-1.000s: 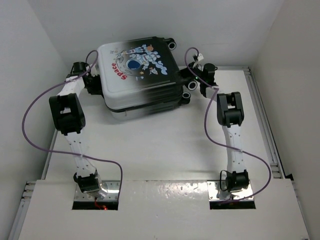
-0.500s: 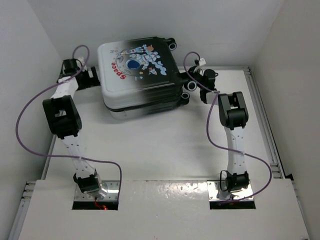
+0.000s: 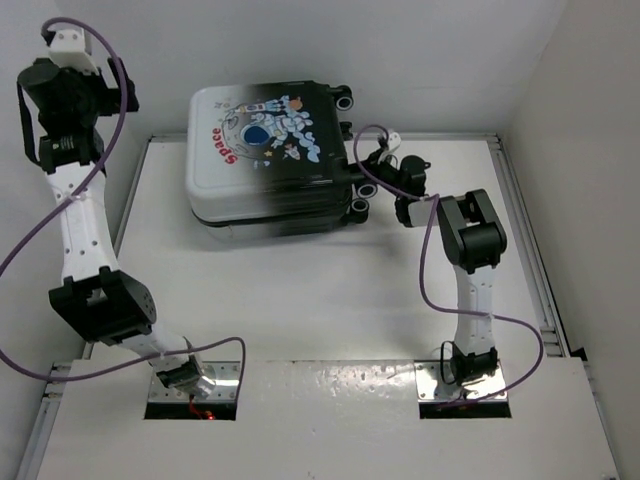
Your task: Pack the luggage
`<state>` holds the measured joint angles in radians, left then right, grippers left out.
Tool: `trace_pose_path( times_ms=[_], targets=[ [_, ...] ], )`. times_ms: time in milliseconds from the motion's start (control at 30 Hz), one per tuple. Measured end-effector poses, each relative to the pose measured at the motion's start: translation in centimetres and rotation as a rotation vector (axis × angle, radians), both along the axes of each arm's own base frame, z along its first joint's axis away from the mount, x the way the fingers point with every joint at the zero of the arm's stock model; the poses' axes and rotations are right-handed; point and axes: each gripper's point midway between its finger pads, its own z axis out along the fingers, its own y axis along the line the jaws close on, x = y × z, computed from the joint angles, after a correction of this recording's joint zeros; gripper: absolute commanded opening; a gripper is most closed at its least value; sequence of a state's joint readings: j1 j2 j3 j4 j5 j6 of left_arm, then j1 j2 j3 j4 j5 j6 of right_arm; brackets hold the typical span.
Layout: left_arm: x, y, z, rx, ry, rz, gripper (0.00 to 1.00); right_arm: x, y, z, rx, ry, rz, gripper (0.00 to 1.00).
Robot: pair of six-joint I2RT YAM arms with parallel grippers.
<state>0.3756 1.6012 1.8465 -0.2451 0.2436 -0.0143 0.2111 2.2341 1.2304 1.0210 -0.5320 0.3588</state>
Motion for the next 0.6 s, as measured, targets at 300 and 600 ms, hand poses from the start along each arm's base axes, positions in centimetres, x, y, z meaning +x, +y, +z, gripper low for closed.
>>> trace_pose_path(
  times_ms=[300,600],
  targets=[
    [-5.5,-3.8,-14.3,-0.179,0.367,-0.066,1.0,-6.7,9.9,0.0,0.033,0.044,0.218,0.0],
    [-10.1,-7.2,-14.2,-0.246,0.403,-0.141,1.0,-17.2,22.7,1.6,0.052,0.039,0.524,0.0]
  ],
)
